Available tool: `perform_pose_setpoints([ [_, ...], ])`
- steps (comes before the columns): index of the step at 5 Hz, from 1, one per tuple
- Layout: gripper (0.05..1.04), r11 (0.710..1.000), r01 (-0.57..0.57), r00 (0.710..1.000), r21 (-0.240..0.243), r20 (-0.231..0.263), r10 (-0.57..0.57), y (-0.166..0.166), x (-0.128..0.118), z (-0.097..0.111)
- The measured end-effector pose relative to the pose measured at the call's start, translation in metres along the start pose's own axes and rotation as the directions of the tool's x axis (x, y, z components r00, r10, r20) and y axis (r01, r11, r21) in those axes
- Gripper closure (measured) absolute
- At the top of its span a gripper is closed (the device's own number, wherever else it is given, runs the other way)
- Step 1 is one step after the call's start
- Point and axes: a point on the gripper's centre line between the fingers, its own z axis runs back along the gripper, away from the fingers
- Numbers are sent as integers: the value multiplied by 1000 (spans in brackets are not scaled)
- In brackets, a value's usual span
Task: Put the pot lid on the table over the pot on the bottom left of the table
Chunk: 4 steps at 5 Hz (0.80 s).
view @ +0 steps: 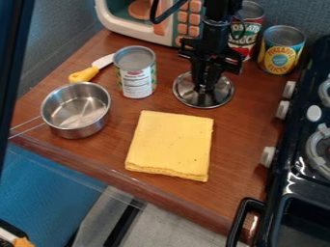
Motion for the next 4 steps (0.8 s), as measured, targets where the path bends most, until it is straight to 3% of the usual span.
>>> perform_pose_setpoints([
  [1,802,1000,17,1000,12,-19,-17,-1,-1,1],
  [2,803,999,-13,1000,-29,-18,12,-7,1,11],
  [3,802,995,-32,998,-90,56,37,-13,4,57],
  [4,803,990,-27,991,-135,123,44,-7,-15,97],
])
